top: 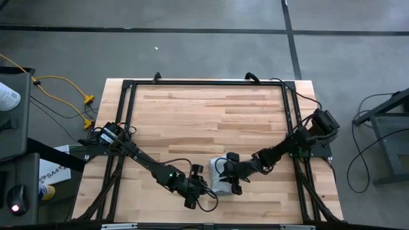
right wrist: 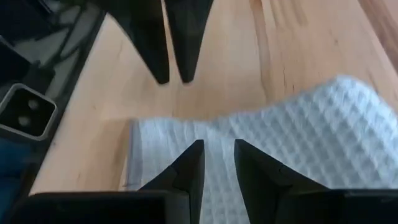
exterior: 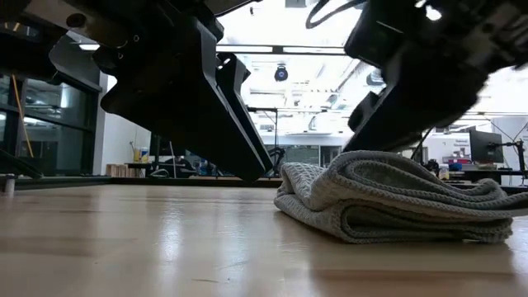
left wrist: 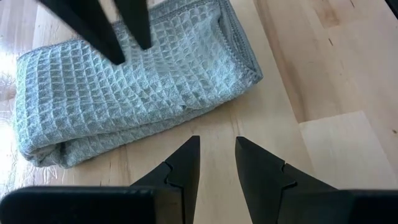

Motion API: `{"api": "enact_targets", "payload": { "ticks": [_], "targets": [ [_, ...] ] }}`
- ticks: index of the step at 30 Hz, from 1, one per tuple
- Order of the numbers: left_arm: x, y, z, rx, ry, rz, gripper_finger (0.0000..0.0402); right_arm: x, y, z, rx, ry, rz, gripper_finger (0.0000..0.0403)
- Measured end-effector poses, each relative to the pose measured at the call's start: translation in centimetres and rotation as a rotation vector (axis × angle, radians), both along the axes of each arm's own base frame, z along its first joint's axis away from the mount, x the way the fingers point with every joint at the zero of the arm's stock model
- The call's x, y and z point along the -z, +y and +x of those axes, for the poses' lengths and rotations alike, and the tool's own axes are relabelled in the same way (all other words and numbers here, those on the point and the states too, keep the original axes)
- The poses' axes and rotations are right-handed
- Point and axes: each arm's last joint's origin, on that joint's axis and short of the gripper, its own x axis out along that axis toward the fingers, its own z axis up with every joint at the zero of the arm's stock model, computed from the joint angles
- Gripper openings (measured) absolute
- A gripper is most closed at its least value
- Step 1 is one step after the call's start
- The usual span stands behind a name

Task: Fold microfiber towels
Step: Fold the gray towel on the table

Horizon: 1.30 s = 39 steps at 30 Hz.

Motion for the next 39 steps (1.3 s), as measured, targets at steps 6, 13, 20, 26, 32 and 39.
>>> {"api": "enact_targets", "payload": {
  "ticks": [6,13,20,26,32,39],
  "targets": [
    [0.0,0.0,0.0,0.000,0.005,0.003,0.0100,0.5,-0.9,0.7,-0.016,0.016,0.036,0.0082],
    [0.1,0.1,-0.1,0.000,0.015,0.009,0.0100,2.4,-0.8,1.1,-0.032,0.056,0.070,0.0082],
    [0.1,0.1,-0.1,-0.004,0.017,0.006,0.0100,1.2,-1.5,1.7,-0.047,-0.034,0.065,0.0082],
    [0.2,0.1,-0.2,-0.005,0.024,0.010,0.0100,1.0,-3.4,2.4,-0.004,-0.054,0.038,0.0082],
    [0.3,0.2,-0.3,-0.005,0.036,0.017,0.0100,1.1,-4.7,2.7,0.022,-0.045,0.009,0.0082],
    [0.3,0.2,-0.3,-0.005,0.040,0.019,0.0100,2.6,-5.6,2.7,0.051,0.034,-0.008,0.0082]
  ]
}}
